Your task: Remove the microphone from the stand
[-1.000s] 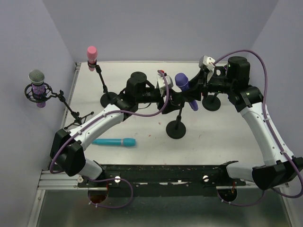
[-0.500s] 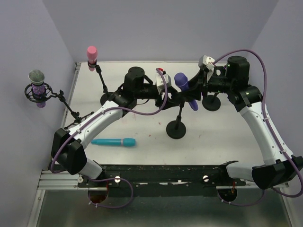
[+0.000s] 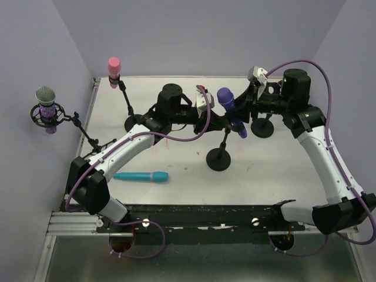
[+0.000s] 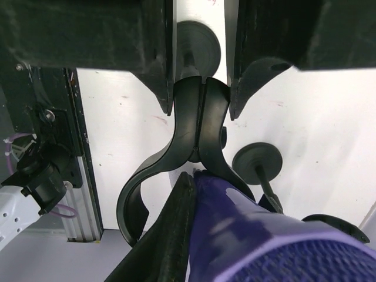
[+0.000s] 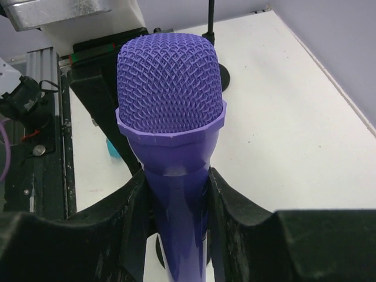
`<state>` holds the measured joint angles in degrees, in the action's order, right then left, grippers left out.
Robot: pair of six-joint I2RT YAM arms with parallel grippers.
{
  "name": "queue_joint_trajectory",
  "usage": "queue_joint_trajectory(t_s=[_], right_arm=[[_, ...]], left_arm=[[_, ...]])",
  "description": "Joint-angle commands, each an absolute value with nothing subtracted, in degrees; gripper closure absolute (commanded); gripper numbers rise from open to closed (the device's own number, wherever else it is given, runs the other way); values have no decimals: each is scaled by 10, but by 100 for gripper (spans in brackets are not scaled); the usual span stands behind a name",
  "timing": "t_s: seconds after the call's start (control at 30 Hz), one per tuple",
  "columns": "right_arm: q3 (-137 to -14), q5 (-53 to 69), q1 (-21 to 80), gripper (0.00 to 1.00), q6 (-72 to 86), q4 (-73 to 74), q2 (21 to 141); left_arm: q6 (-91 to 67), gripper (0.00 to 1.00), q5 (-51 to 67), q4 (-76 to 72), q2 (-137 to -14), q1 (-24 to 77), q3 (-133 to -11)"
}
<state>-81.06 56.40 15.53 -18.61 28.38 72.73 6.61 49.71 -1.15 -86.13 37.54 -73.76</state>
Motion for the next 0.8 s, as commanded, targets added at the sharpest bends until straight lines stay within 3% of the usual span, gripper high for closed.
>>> queue_joint_trajectory(t_s=[0.0,0.17,0.4,0.43,0.53,0.67,0.77], right_arm=[[-825,553,154,88,-121,221,734],[-905,555,154,95,-30,167,765],[-1111,522,153,99,25,138,832],[-1140,518,153,99,29,138,840],[-1179,492,153,99,42,139,850],[-1123,469,153,99,75,128,825],[-1045,457,153,99,127,89,796]], left_arm=[[75,100,520,-19,-869,379,-746],[70,100,527,-9,-872,378,-749],[61,100,521,-5,-872,379,-748],[56,91,518,-5,-870,378,-749],[23,44,485,12,-863,378,-773],[4,22,466,29,-838,376,-832],[-39,11,446,20,-816,377,-864]])
